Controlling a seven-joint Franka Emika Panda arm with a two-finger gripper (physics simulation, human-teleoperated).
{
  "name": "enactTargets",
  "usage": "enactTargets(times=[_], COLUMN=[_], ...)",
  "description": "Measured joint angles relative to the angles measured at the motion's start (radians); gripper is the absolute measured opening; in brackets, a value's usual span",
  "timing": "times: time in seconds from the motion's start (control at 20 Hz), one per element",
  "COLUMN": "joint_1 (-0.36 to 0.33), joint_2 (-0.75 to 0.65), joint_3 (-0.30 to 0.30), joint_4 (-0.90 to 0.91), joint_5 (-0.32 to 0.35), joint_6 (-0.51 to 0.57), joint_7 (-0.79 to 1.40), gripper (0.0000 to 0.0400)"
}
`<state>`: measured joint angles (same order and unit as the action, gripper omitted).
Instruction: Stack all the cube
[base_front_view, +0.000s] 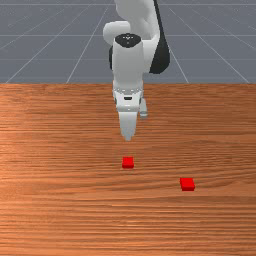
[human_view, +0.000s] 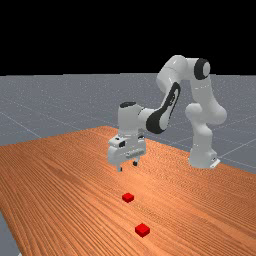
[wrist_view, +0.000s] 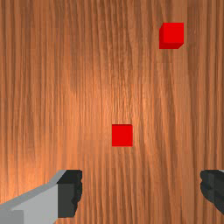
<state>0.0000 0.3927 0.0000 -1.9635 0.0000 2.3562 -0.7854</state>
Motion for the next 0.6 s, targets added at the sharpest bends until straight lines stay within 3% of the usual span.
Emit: enactTargets(times=[0.05, 0.15, 0.25, 0.3, 0.35, 0.4, 0.5, 0.6], joint_1=[0.0, 0.002, 0.002, 0.015, 0.016, 0.016, 0.027, 0.039], joint_2=[0.0, -0.003, -0.004, -0.069, -0.112, -0.133, -0.14, -0.131], joint_3=[0.0, -0.005, -0.008, -0.044, -0.082, -0.114, -0.161, -0.191], joint_4=[0.0, -0.003, -0.004, -0.092, -0.138, -0.155, -0.152, -0.135], joint_5=[0.0, 0.006, 0.008, 0.009, 0.015, 0.027, 0.072, 0.131], joint_6=[0.0, -0.005, -0.007, -0.019, -0.044, -0.074, -0.134, -0.182], joint_7=[0.0, 0.029, 0.04, 0.188, 0.34, 0.502, 0.839, 1.127], gripper=[0.0249, 0.0344, 0.0379, 0.0232, 0.0142, 0.0087, 0.0033, 0.0012])
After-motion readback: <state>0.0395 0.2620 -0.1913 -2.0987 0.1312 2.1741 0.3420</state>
